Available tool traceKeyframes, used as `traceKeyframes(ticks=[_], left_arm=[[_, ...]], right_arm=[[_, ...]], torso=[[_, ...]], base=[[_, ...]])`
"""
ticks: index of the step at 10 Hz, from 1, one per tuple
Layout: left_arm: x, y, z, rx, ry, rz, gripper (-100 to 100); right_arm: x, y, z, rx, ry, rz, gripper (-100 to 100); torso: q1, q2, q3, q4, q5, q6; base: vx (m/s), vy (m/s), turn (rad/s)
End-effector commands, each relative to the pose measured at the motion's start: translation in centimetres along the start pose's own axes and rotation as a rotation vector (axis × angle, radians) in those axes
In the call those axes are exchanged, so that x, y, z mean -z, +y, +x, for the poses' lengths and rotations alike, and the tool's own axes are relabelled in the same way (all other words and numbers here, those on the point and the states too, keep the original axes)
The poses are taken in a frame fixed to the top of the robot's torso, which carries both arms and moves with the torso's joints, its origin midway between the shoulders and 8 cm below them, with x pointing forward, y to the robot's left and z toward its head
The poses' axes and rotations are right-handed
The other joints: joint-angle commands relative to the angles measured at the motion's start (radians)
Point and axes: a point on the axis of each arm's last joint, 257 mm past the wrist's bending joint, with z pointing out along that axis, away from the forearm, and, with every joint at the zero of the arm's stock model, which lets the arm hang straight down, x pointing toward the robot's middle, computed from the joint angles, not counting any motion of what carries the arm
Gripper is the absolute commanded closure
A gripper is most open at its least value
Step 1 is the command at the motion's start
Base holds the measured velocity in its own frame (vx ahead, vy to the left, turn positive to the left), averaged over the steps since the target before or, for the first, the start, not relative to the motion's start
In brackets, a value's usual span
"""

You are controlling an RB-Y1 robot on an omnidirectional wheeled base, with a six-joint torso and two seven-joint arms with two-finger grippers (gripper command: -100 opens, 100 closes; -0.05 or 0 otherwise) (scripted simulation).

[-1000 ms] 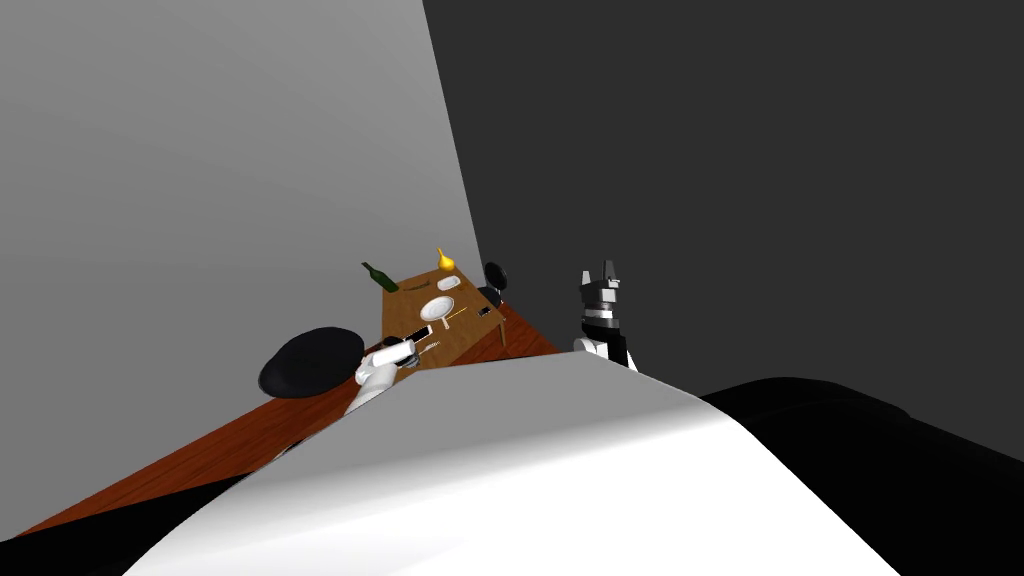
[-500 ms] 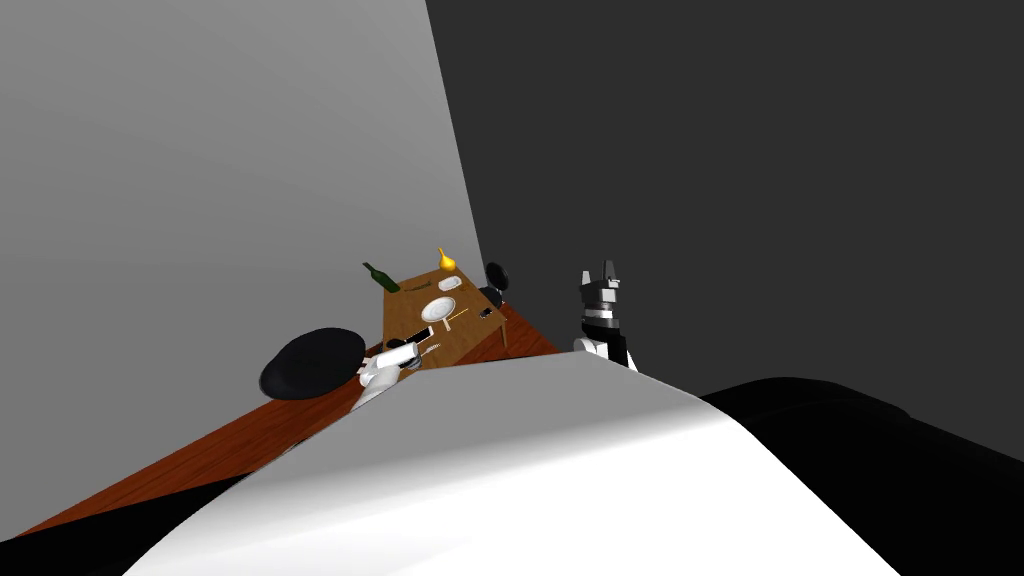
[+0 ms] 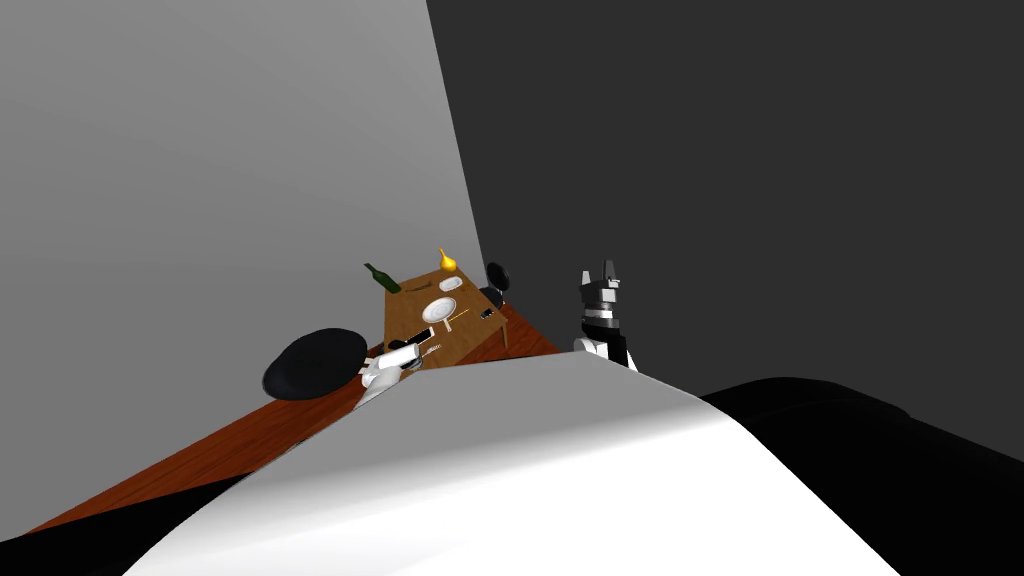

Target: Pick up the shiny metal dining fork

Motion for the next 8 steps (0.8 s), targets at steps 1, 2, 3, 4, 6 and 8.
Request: traceKeyframes(ticks=[1,2,3,4,6,8], left_arm=[[0.0,0.0,0.0,0.0,0.0,0.0,100],[0.0,0.0,0.0,0.0,0.0,0.0,100],[0.0,0.0,0.0,0.0,0.0,0.0,0],[0.6,-1.0,-0.4,0.003,-0.002,0.002,100],[1.2,-1.8,-0.7,0.007,-0.004,0.001,100],[1.1,-1.6,-0.5,0.006,-0.003,0.002,0]], right_arm=[[0.0,0.0,0.0,0.0,0.0,0.0,0],[0.0,0.0,0.0,0.0,0.0,0.0,0],[0.0,0.0,0.0,0.0,0.0,0.0,0],[0.0,0.0,0.0,0.0,0.0,0.0,0],[0.0,0.0,0.0,0.0,0.0,0.0,0],[0.0,0.0,0.0,0.0,0.0,0.0,0]], torso=[[0.0,0.0,0.0,0.0,0.0,0.0],[0.0,0.0,0.0,0.0,0.0,0.0],[0.0,0.0,0.0,0.0,0.0,0.0],[0.0,0.0,0.0,0.0,0.0,0.0],[-0.002,0.003,0.002,0.001,-0.001,0.0],[-0.002,0.002,0.001,0.0,-0.001,0.0]], base=[[0.0,0.0,0.0],[0.0,0.0,0.0],[0.0,0.0,0.0],[-0.036,-0.022,-0.04],[-0.056,-0.042,-0.037],[-0.01,-0.01,-0.001]])
